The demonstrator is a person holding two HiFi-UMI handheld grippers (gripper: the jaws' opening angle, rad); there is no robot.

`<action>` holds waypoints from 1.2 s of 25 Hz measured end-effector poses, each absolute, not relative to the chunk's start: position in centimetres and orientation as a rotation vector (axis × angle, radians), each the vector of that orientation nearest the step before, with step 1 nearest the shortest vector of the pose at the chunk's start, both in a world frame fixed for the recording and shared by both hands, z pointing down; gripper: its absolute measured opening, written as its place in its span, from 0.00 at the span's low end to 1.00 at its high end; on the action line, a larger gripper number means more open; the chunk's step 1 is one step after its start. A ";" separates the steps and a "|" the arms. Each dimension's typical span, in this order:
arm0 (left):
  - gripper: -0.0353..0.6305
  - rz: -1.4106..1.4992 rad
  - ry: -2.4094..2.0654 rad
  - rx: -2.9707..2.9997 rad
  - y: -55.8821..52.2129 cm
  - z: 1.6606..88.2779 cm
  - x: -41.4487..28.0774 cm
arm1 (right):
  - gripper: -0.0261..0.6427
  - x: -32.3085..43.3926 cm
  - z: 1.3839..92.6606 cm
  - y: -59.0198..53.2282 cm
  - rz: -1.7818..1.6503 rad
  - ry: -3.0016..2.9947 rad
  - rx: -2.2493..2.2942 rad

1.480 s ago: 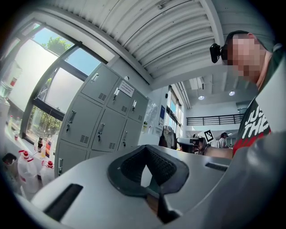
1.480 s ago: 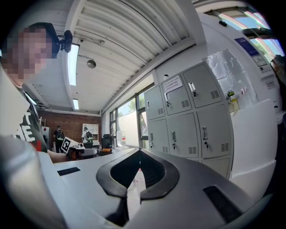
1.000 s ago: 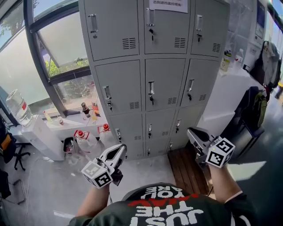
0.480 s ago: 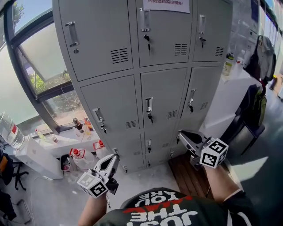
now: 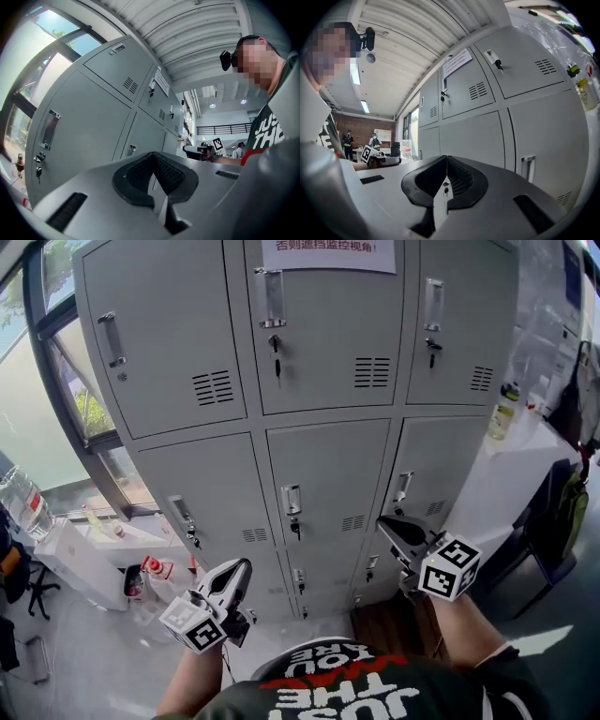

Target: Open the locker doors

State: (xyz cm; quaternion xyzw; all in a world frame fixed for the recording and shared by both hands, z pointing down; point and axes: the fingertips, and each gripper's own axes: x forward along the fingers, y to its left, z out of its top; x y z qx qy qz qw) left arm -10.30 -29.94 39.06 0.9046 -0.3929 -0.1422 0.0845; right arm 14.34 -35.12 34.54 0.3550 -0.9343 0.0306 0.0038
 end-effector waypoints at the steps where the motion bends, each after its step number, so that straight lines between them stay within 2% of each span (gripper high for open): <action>1: 0.06 -0.438 -1.191 2.685 -30.7 39.0 -9.5 | 0.09 15.1 34.4 -35.8 0.085 -2.925 1.106; 7: 0.06 -0.431 -1.285 2.644 -33.8 38.4 -8.8 | 0.09 16.6 33.6 -39.0 0.052 -2.922 1.099; 13: 0.06 -0.393 -1.226 2.775 -35.8 33.8 -9.1 | 0.09 15.8 30.8 -40.0 0.000 -2.943 1.183; 20: 0.06 -0.476 -1.057 2.955 -37.7 23.7 -6.2 | 0.09 17.8 20.0 -40.5 -0.255 -2.930 1.346; 30: 0.06 -0.507 -1.039 3.145 -38.3 14.1 -0.7 | 0.09 21.0 7.4 -42.1 -0.530 -2.815 1.573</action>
